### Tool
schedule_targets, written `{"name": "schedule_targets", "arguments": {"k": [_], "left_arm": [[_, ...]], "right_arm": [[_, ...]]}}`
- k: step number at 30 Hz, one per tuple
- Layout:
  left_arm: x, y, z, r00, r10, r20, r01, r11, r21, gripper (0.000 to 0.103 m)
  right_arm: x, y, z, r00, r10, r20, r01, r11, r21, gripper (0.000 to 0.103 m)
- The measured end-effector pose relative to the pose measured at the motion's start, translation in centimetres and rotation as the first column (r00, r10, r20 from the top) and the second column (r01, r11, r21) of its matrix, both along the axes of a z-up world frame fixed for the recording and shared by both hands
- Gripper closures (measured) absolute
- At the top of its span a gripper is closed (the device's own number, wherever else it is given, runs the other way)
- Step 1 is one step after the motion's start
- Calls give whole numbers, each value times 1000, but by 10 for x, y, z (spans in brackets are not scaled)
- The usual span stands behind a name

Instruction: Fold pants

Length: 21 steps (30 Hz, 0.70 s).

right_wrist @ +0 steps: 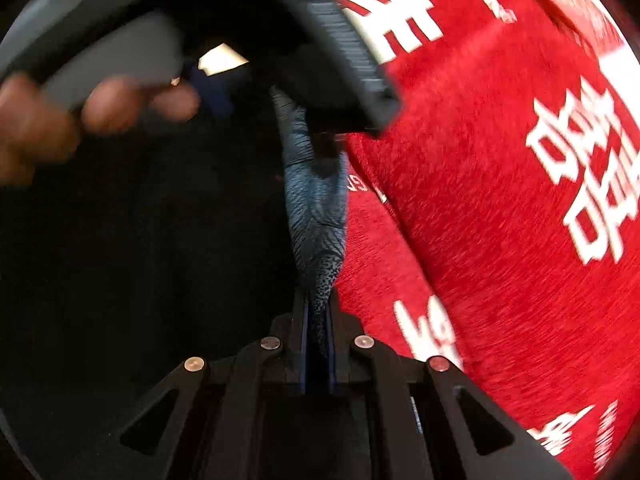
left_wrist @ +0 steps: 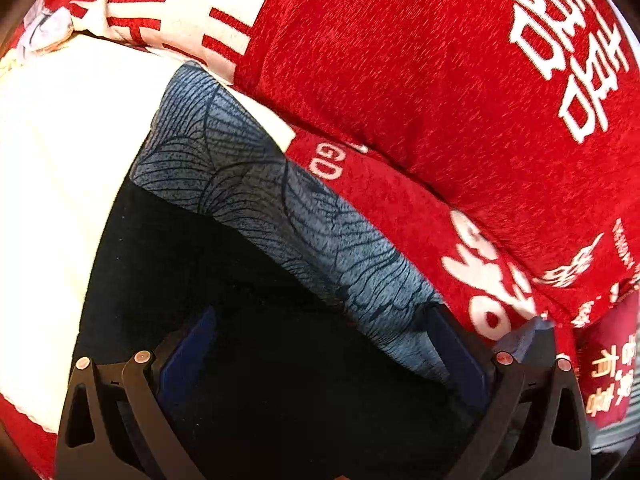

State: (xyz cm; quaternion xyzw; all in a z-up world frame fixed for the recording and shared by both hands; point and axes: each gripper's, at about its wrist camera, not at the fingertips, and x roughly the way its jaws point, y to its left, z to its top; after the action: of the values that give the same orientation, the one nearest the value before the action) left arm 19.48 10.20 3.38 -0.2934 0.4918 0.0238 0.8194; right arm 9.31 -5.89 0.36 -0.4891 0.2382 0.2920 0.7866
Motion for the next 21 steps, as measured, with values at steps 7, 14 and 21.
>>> {"name": "schedule_targets", "arguments": {"k": [7, 14, 21], "left_arm": [[-8, 9, 4, 999, 6, 46, -3, 997, -82, 0], [-2, 14, -9, 999, 43, -23, -44, 998, -46, 0], [34, -30, -20, 988, -83, -134, 118, 952, 283, 46]], "right_arm": [[-14, 7, -3, 996, 23, 90, -19, 999, -46, 97], [-46, 15, -18, 975, 113, 190, -85, 985, -147, 99], [-22, 19, -15, 989, 61, 134, -49, 995, -90, 100]]}}
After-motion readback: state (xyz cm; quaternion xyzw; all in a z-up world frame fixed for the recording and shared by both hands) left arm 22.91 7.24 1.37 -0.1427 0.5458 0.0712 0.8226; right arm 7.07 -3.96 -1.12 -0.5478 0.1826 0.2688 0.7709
